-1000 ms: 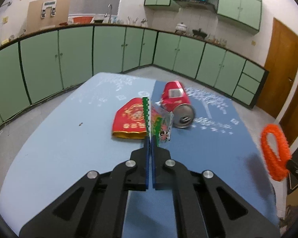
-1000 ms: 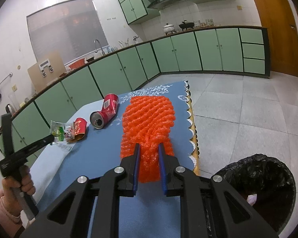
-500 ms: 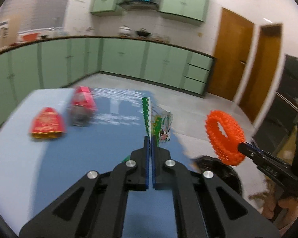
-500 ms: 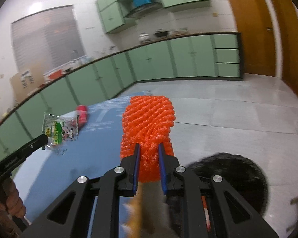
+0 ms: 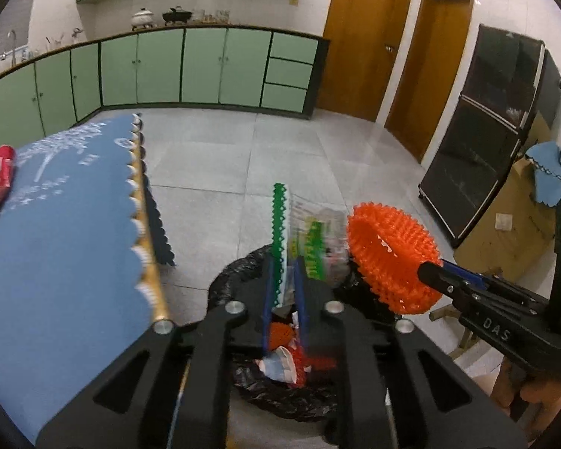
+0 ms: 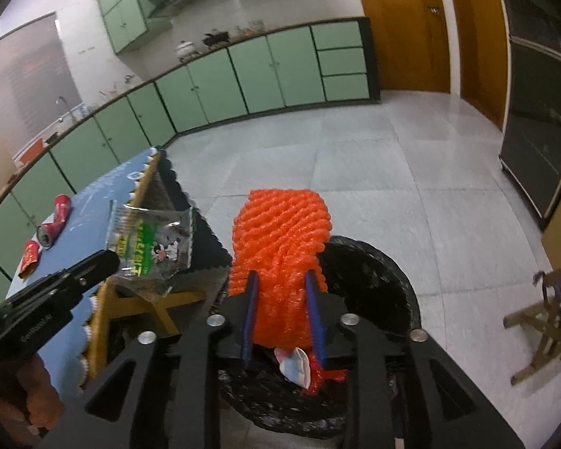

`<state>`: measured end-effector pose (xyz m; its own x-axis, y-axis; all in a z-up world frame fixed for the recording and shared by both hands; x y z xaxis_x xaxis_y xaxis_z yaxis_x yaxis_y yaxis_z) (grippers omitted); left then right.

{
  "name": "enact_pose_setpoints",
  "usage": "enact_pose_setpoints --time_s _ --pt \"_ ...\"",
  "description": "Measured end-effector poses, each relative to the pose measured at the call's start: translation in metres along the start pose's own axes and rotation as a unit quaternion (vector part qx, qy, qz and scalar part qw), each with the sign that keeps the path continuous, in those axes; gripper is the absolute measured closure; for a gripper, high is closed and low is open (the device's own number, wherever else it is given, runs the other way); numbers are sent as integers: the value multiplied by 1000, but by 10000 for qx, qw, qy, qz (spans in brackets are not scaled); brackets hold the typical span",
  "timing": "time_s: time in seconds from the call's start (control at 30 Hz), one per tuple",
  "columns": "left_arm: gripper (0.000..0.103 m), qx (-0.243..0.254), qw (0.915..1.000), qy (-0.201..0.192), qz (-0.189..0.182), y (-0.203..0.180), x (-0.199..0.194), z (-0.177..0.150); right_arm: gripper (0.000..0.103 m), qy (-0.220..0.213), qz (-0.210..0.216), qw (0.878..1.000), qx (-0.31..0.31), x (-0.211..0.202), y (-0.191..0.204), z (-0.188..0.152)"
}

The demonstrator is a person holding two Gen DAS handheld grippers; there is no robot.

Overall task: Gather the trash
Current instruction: 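Carry the snack bag and orange net over the bin and open both tools, then move both tools back over the table toward the red can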

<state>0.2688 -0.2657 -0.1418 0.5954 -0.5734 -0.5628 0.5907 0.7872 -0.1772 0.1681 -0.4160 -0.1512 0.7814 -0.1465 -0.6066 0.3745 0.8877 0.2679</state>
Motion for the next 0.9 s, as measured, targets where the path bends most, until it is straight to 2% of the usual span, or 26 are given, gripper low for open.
enact_pose_setpoints --time_s 0.03,0.07,0.13,0.2,0.27,0.3,0.43,0.53,0.7,0.8,0.9 --pt "81 17 9999 103 -21 -3 8 0 69 70 -17 10000 14 3 -4 -1" --pt "71 21 9999 170 -3 -1 16 0 69 82 -69 9999 39 4 -8 -1" --pt "69 -1 9998 213 24 1 24 0 68 103 -112 9998 99 5 -15 -1" --pt "63 -43 9996 272 52 4 27 0 64 64 -159 9997 172 3 -19 -1" --pt "61 -78 9997 228 68 5 25 3 57 8 -221 9995 217 0 -24 1" --pt "57 -106 9998 177 71 9 22 5 54 -11 -243 9995 218 -1 -25 2" --pt "56 -294 9994 -43 179 22 5 19 45 -95 -316 9993 193 -3 -23 6" --pt "56 -441 9982 -235 332 39 -15 32 45 -136 -211 9995 216 -3 -16 12" --pt "47 -500 9898 -804 1065 86 -70 51 40 -410 148 9990 -42 -11 30 32" --pt "40 -418 9755 -1208 1788 129 -112 55 37 -644 560 9961 -242 -14 78 48" --pt "35 -424 9552 -1472 2532 181 -153 54 29 -808 994 9906 -491 -9 135 61"
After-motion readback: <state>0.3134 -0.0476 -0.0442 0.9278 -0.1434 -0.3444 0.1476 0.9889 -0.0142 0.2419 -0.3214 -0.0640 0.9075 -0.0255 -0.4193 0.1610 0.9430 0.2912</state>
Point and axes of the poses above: each gripper's, at about its wrist camera, not at the fingertips, and x roughly the way its jaws point, y to its left, z to its top, the point moved 5 cm from there along x, roughly the way its jaws point, and after that the axes turned 6 degrees about -y, right-handed, at the moved point
